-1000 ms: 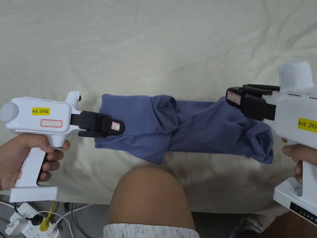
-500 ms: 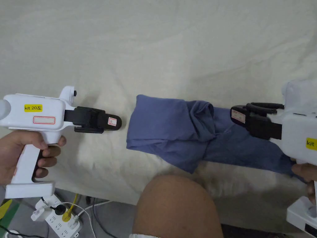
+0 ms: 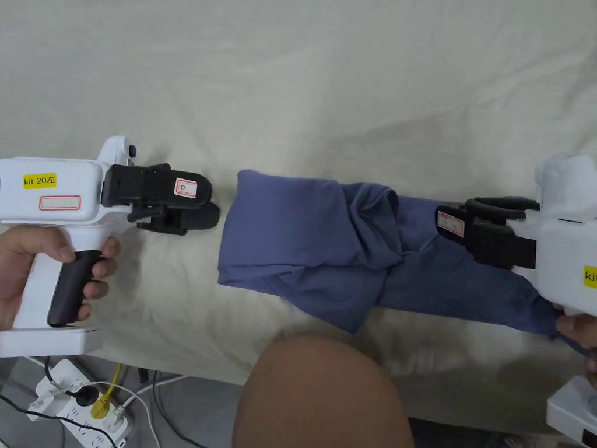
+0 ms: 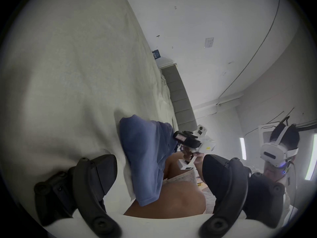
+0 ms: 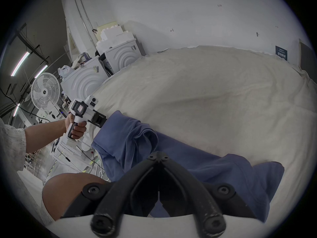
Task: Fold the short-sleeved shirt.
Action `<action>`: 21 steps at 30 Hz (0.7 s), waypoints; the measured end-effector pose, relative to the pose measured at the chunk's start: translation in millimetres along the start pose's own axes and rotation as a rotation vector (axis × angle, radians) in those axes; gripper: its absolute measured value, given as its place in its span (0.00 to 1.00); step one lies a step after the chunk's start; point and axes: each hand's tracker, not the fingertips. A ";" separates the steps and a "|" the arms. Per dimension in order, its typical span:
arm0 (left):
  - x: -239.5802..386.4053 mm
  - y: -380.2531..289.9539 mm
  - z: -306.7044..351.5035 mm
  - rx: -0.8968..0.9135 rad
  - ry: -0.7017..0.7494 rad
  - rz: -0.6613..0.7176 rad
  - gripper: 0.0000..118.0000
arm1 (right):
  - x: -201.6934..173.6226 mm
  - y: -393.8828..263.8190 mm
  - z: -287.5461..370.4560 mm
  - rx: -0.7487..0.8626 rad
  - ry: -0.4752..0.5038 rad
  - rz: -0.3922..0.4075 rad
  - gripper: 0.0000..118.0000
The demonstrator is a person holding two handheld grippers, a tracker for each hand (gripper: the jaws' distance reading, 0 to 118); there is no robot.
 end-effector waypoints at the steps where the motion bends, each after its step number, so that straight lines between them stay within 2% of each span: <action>1: -2.7 3.0 -2.6 -0.004 -0.018 0.015 0.87 | -1.5 -0.4 -1.4 -0.003 -0.005 0.004 0.00; 8: -11.4 6.2 -24.3 -0.080 -0.119 0.045 0.87 | 3.1 0.1 -7.6 -0.004 0.007 -0.019 0.00; 18: -5.7 5.0 -55.6 -0.126 -0.143 0.033 0.86 | 6.8 5.8 -4.6 0.006 0.023 -0.022 0.00; 20: 0.1 6.0 -55.1 -0.132 -0.095 0.003 0.79 | 5.4 7.6 0.8 0.014 0.039 -0.017 0.00; 21: 5.1 0.8 -54.3 -0.136 -0.048 -0.024 0.67 | 3.4 8.6 3.0 0.016 0.042 -0.011 0.00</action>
